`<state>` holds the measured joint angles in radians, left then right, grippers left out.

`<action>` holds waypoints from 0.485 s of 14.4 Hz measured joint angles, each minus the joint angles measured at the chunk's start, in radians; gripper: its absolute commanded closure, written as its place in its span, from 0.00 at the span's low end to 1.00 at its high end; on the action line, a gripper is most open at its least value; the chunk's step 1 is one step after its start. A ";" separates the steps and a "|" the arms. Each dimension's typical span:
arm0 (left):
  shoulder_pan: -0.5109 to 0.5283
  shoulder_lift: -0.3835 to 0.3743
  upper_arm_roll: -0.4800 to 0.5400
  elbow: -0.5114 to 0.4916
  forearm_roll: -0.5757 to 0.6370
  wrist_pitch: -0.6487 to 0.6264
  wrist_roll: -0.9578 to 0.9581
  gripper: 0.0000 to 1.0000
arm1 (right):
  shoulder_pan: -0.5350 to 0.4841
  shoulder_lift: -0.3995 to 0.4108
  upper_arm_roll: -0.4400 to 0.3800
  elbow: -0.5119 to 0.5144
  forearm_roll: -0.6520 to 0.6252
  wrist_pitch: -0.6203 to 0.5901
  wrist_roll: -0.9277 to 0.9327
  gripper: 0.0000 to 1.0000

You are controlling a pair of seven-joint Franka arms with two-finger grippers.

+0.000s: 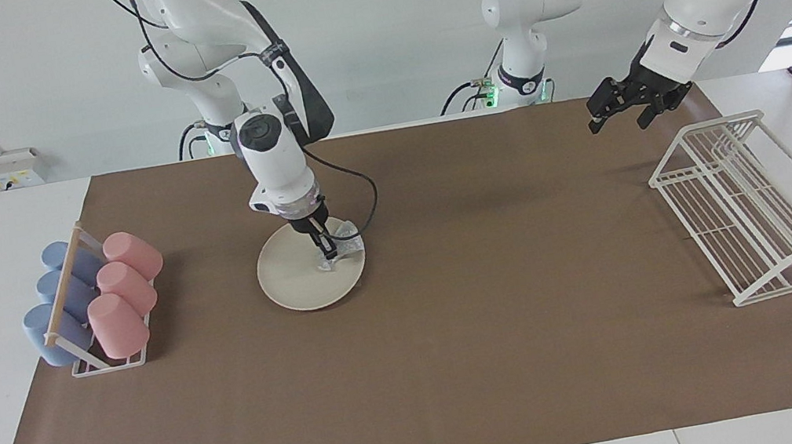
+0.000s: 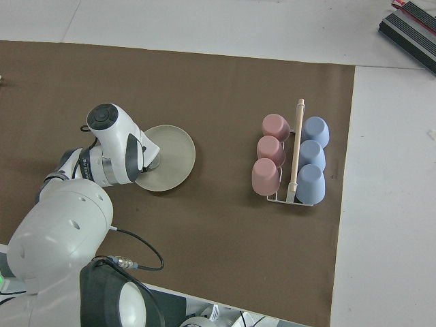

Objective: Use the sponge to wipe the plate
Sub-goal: 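Rub the sponge around the plate surface with the right gripper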

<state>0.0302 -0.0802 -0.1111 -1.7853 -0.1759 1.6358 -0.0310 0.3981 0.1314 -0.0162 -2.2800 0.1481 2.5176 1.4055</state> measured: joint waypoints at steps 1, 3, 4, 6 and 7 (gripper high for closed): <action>0.000 0.000 -0.001 0.000 0.000 0.000 0.000 0.00 | -0.036 0.000 -0.001 0.000 0.000 0.000 -0.077 1.00; 0.000 0.000 -0.002 0.000 0.000 0.000 -0.001 0.00 | -0.127 0.002 -0.004 -0.002 0.000 -0.001 -0.239 1.00; 0.000 0.000 -0.002 0.000 0.000 0.000 -0.001 0.00 | -0.166 0.004 -0.006 -0.002 0.001 -0.001 -0.301 1.00; 0.000 0.000 -0.002 0.000 0.000 0.000 -0.001 0.00 | -0.197 0.005 -0.006 -0.002 0.006 -0.001 -0.352 1.00; 0.000 0.000 -0.002 0.000 0.000 0.000 -0.001 0.00 | -0.193 0.005 -0.005 -0.002 0.006 -0.001 -0.351 1.00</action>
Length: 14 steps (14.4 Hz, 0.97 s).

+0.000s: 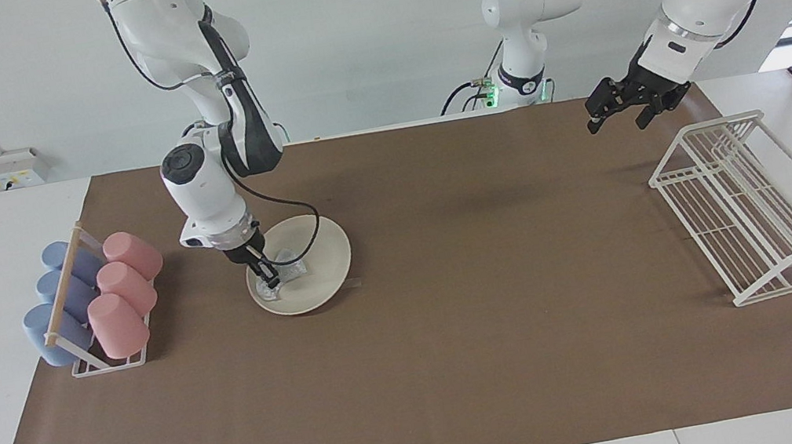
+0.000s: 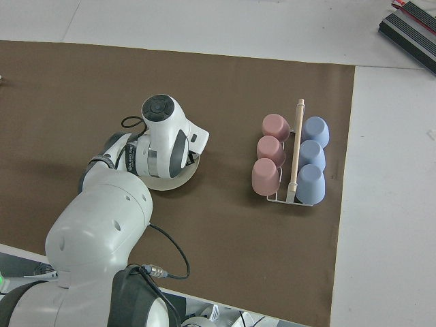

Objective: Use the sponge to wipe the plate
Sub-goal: 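Rub the sponge around the plate surface with the right gripper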

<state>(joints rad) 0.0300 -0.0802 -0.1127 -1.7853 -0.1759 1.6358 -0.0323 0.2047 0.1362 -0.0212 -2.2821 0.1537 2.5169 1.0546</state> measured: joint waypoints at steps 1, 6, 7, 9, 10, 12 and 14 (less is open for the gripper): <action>0.000 0.000 0.000 0.000 0.000 0.000 0.000 0.00 | 0.008 0.000 0.003 0.000 0.000 0.000 0.010 1.00; -0.002 0.000 -0.003 0.000 0.000 0.005 0.000 0.00 | 0.119 0.000 0.008 0.001 0.000 0.001 0.239 1.00; -0.003 0.000 -0.003 0.000 0.000 0.005 0.000 0.00 | 0.160 0.000 0.009 0.001 0.000 0.003 0.318 1.00; -0.008 0.000 -0.003 0.000 0.000 0.005 0.000 0.00 | 0.234 0.008 0.011 0.000 0.000 0.033 0.440 1.00; -0.012 0.000 -0.003 0.000 0.000 0.005 0.000 0.00 | 0.254 0.015 0.012 -0.001 0.000 0.053 0.475 1.00; -0.022 0.000 -0.004 0.000 0.000 0.005 -0.001 0.00 | 0.261 0.021 0.011 0.001 0.000 0.065 0.514 1.00; -0.029 0.000 -0.004 0.000 0.000 0.005 -0.003 0.00 | 0.263 0.021 0.011 0.008 0.000 0.063 0.525 1.00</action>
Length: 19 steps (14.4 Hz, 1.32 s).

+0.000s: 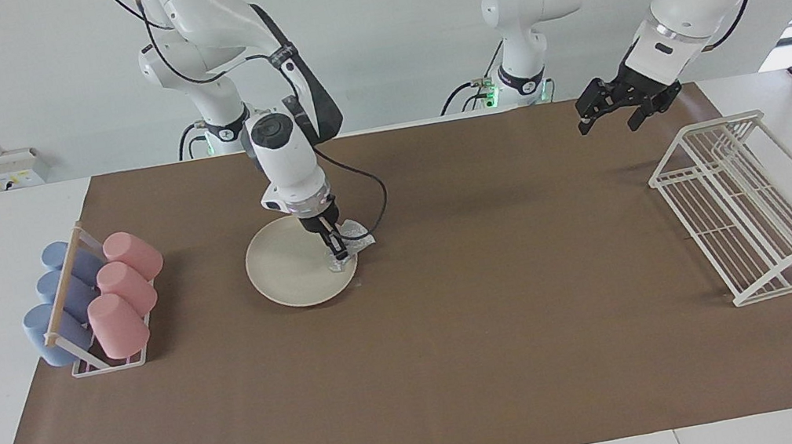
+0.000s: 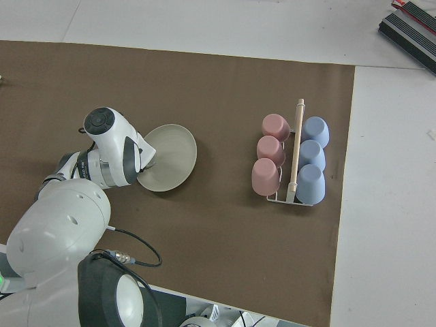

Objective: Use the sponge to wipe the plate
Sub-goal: 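Lift the sponge off the plate toward the left gripper with the right gripper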

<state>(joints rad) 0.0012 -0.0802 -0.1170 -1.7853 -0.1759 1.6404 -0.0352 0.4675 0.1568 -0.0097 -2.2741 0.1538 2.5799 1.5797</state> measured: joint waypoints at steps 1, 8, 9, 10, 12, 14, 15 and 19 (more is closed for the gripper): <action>-0.001 0.000 0.000 0.000 0.000 0.000 0.000 0.00 | 0.001 -0.001 0.000 0.013 0.000 -0.014 0.003 1.00; 0.008 0.000 0.014 -0.020 -0.163 0.000 -0.008 0.00 | -0.003 -0.067 -0.008 0.346 0.000 -0.481 0.026 1.00; 0.019 -0.002 0.018 -0.035 -0.239 0.000 -0.009 0.00 | -0.003 -0.072 -0.009 0.390 0.000 -0.534 0.033 1.00; 0.029 -0.007 0.021 -0.052 -0.310 0.002 -0.009 0.00 | -0.003 -0.076 -0.011 0.430 0.000 -0.587 0.039 1.00; 0.038 -0.027 0.023 -0.103 -0.431 0.029 -0.009 0.00 | -0.003 -0.090 -0.016 0.511 0.000 -0.705 0.060 1.00; 0.034 -0.056 0.019 -0.173 -0.560 0.075 0.002 0.00 | -0.002 -0.121 -0.019 0.578 -0.001 -0.816 0.104 1.00; 0.028 -0.071 0.016 -0.209 -0.622 0.096 0.017 0.00 | 0.000 -0.136 -0.017 0.591 -0.001 -0.839 0.145 1.00; -0.017 -0.098 0.009 -0.295 -0.855 0.156 0.049 0.00 | 0.051 -0.140 -0.009 0.594 -0.022 -0.848 0.303 1.00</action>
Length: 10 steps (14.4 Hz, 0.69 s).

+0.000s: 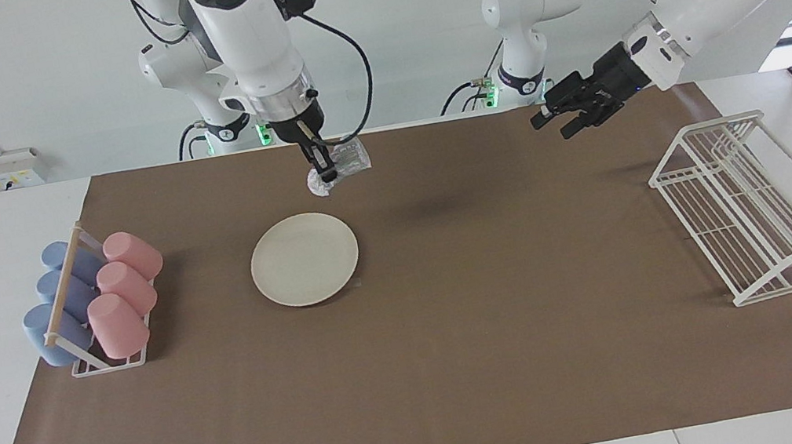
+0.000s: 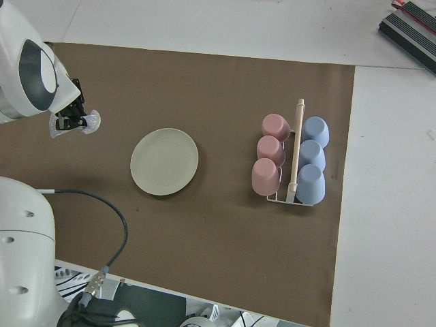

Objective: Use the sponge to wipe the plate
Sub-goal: 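Lift the sponge off the plate toward the left gripper with the right gripper, then grasp the sponge with the left gripper while the right gripper releases it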

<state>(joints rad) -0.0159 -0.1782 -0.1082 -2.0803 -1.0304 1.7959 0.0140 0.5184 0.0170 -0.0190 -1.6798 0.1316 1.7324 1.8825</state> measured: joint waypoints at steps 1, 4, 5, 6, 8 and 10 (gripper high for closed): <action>-0.012 0.000 -0.001 -0.012 -0.051 0.007 0.015 0.00 | 0.013 0.003 0.002 0.000 0.001 0.001 0.027 1.00; -0.074 0.000 -0.003 -0.074 -0.234 0.063 0.131 0.00 | 0.071 0.035 0.011 0.031 0.000 0.016 0.151 1.00; -0.100 -0.001 -0.004 -0.095 -0.278 0.078 0.167 0.00 | 0.090 0.053 0.013 0.051 0.000 0.016 0.177 1.00; -0.123 0.000 -0.005 -0.112 -0.310 0.089 0.198 0.00 | 0.107 0.069 0.013 0.067 0.000 0.016 0.195 1.00; -0.160 0.001 -0.005 -0.136 -0.351 0.096 0.242 0.00 | 0.130 0.097 0.013 0.086 -0.001 0.017 0.219 1.00; -0.181 0.001 -0.006 -0.146 -0.362 0.099 0.257 0.00 | 0.142 0.124 0.013 0.108 -0.006 0.019 0.229 1.00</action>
<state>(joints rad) -0.1968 -0.1772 -0.1140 -2.2266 -1.3926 1.8947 0.2712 0.6599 0.1415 -0.0056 -1.5720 0.1253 1.7515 2.1113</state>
